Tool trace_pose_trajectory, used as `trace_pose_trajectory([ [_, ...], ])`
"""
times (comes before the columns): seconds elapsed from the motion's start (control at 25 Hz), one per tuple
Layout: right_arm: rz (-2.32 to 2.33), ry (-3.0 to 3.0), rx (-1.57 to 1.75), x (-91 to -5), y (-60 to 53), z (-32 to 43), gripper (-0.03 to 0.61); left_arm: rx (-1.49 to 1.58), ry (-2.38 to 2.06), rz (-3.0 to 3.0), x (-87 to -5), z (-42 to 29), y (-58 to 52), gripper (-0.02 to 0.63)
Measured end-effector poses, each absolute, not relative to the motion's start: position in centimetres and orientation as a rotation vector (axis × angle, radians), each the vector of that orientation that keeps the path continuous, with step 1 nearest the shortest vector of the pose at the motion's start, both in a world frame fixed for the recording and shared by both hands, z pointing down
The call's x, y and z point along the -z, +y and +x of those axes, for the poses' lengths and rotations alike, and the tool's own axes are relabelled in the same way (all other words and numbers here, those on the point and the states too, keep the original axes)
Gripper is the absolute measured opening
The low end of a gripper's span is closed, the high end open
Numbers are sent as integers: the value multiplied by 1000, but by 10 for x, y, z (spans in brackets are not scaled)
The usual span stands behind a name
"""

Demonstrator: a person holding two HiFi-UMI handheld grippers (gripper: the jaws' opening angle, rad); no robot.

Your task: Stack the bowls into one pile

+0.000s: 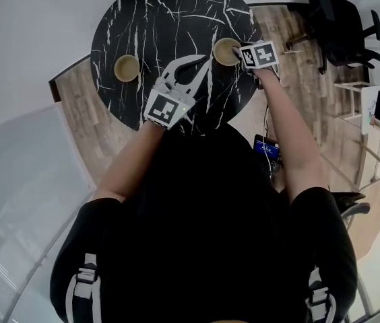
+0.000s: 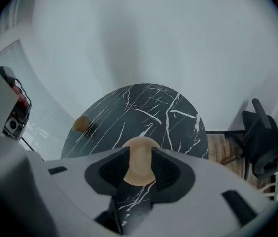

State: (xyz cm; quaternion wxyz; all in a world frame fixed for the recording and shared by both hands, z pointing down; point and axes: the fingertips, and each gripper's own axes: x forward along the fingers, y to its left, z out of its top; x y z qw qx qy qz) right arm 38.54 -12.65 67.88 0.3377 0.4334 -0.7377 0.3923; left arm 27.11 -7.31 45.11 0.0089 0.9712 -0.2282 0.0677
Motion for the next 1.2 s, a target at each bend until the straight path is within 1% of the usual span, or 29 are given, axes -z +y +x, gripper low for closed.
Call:
trace_pose_trajectory([
  [0.24,1106,-1891,-1031,-696,-121,406,138,-204,-733,3019,-455,289,-70,5],
  [0.56,1054,-1847,-1050,-723,-116,409,140,-186,-762,2985,-461,294,-72,5],
  [1.04,1020,-1777,-1098,-759,-111,400,143,-156,-820,2932,-469,277,-68,5],
  [1.2,1024,-1746,-1105,-766,-113,400,117,-156,-878,2890,-467,266,-67,5],
])
